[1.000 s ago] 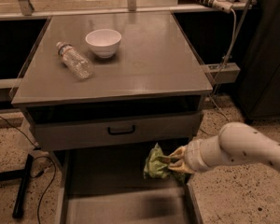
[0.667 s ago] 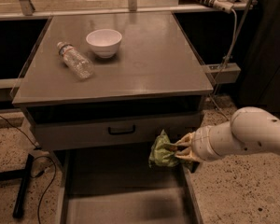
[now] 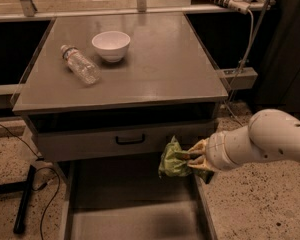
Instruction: Pick green jalapeno chip bag from middle drawer and place on counter
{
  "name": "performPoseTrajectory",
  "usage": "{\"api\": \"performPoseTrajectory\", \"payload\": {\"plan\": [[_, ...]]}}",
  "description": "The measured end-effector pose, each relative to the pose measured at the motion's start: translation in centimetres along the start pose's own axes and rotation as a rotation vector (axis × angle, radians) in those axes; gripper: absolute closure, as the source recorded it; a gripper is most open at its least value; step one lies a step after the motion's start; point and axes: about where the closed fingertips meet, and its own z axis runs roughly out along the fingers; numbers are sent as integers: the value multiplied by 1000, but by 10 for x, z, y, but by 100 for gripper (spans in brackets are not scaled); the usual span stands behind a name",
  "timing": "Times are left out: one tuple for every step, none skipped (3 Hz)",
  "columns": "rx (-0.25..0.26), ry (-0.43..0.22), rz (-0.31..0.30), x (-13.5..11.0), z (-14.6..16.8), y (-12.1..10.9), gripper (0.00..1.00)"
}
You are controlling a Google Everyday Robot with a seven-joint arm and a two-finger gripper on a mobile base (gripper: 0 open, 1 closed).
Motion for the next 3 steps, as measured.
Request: {"api": "performPoseTrajectory", "payload": {"plan": [[19,-4,-89,-35,-34,-4,100],[59,-4,-206,-80,-79,-22,100],[113,19,-294,-116,-124,-58,100]]}}
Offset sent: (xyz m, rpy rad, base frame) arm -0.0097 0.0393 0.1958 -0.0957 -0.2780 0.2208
